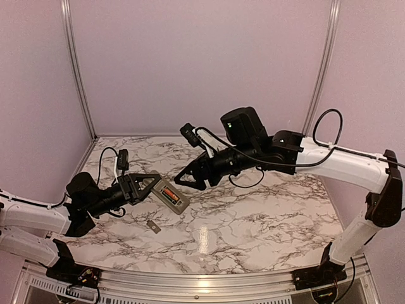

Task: Load the batteries into the remote control
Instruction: Load the battery into the battery compartment.

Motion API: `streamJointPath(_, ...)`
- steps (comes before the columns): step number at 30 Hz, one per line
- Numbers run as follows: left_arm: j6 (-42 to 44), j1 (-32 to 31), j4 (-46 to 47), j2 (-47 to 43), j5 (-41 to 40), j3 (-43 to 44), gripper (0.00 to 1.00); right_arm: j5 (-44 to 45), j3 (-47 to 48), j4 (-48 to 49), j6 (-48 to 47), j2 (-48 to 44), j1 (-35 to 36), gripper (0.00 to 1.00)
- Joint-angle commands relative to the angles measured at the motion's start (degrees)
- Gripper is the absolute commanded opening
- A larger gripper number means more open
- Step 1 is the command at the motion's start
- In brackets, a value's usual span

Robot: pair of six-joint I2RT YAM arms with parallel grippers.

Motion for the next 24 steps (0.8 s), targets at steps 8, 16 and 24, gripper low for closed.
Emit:
streamJointPath(8, 3.2, 0.0, -3.1, -1.6, 1.7, 1.6, 0.00, -10.3, 2.8, 3.0, 5.4, 6.2, -0.4, 0.67)
streamJointPath(16, 3.5, 0.0, -3.0, -1.1, 1.5, 2.0, 0.00, -11.3, 3.8, 3.6, 7.6, 8.2, -0.4, 0.62)
streamJointPath(24, 4.0, -0.1, -3.2, -1.1, 0.9, 2.1, 0.00, -12.3, 4.6, 4.2, 9.7, 9.9, -0.4, 0.58)
